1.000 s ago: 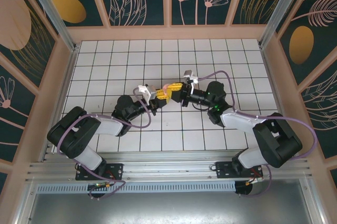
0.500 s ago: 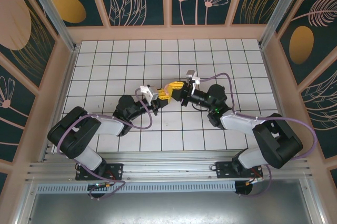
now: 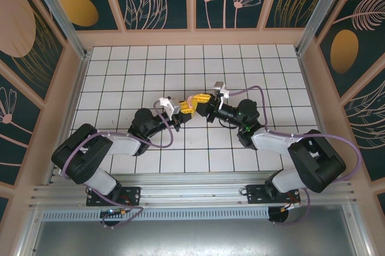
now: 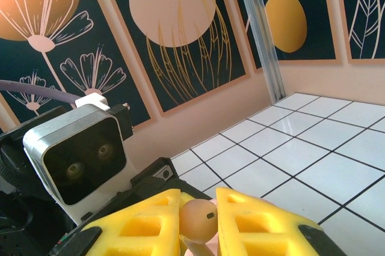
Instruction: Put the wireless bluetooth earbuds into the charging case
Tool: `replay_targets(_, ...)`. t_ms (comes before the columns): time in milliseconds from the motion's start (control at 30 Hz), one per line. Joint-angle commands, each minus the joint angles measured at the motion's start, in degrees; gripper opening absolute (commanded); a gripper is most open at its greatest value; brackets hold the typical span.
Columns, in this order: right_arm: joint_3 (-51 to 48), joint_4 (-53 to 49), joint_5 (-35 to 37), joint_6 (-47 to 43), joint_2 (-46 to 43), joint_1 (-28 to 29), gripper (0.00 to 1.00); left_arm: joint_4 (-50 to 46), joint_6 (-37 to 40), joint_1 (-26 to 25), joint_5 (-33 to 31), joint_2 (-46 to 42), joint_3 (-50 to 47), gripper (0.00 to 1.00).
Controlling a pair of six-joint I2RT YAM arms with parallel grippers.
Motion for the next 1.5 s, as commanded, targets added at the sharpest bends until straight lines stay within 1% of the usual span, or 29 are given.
replay_targets(0, -1.3, 0.2, 1.3, 0.3, -1.0, 1.1, 0.18, 3.5, 0.5, -0.4, -0.9, -2.6, 1.6, 0.12)
replay_targets(167, -1.3, -1.1, 1.6, 0.0, -1.0, 2.1, 0.18, 2.8, 1.0, -0.4, -1.7, -3.4, 1.6, 0.12)
replay_targets(533, -2.1, -8.2, 5.9, -2.5, -3.5, 2.5, 0.18, 1.5, 2.5, -0.4, -2.6, -6.4, 1.2, 0.12)
replay_targets(967, -2.3, -14.4, 10.1, -5.4, -7.1, 2.7, 0.19, 0.2, 3.6, -0.4, -3.2, -7.6, 1.2, 0.12)
replay_targets(1467, 0.4, -18.6, 10.6, -7.3, -6.7, 2.8, 0.21, -1.6, 5.3, -0.4, -1.6, -8.0, 1.8, 0.12)
